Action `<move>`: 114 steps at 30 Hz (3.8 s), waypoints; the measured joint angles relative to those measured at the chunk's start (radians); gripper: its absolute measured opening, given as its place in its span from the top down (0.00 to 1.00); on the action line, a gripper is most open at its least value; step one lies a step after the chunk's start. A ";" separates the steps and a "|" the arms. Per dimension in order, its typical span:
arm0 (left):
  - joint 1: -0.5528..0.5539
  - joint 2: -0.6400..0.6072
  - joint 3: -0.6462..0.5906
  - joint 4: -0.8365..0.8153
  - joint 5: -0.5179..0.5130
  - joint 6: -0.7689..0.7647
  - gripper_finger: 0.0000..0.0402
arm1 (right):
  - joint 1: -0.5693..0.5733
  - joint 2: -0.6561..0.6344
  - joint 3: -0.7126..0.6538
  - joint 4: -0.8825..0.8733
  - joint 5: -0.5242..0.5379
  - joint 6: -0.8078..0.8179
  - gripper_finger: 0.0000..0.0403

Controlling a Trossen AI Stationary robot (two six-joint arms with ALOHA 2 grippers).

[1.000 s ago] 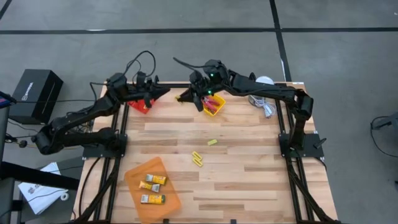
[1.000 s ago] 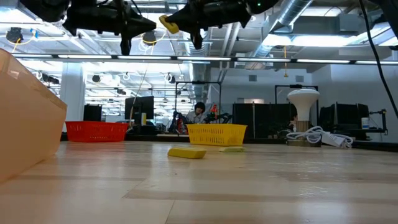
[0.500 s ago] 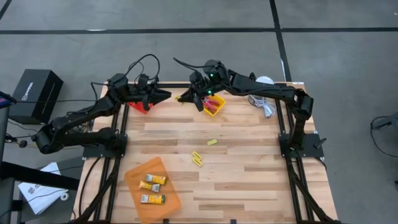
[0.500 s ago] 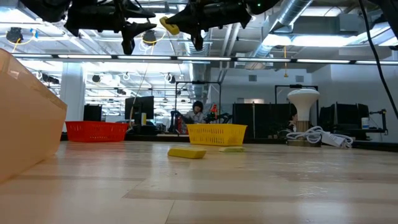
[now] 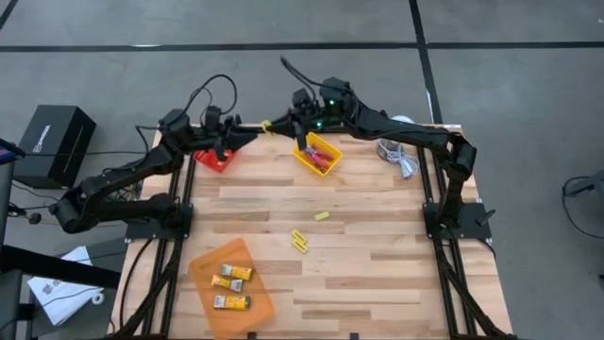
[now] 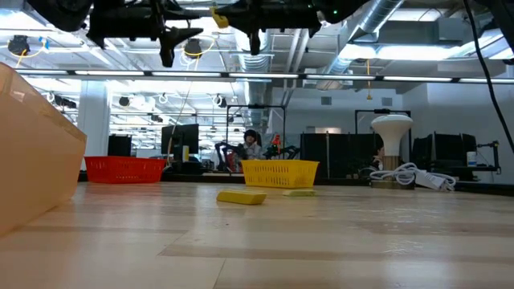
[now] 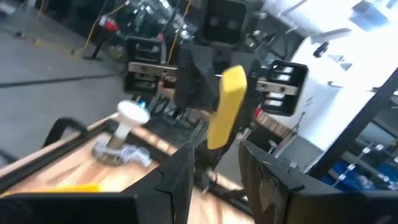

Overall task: Pick & Place School Supplies
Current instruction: Put the yellow eraser into the red bin

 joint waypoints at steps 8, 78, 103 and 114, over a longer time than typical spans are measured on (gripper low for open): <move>-0.042 0.000 0.000 0.056 -0.068 -0.005 0.69 | 0.003 0.000 0.000 0.106 0.044 0.060 0.95; -0.062 0.163 0.106 0.184 -0.085 0.066 0.94 | 0.014 0.009 -0.001 0.152 0.052 0.092 0.95; 0.108 0.105 0.106 -0.522 -0.056 0.367 0.94 | -0.112 -0.008 0.000 0.185 0.023 0.177 0.30; 0.372 0.100 0.105 -0.984 -0.297 0.564 0.94 | -0.113 -0.015 0.000 0.188 -0.009 0.200 0.30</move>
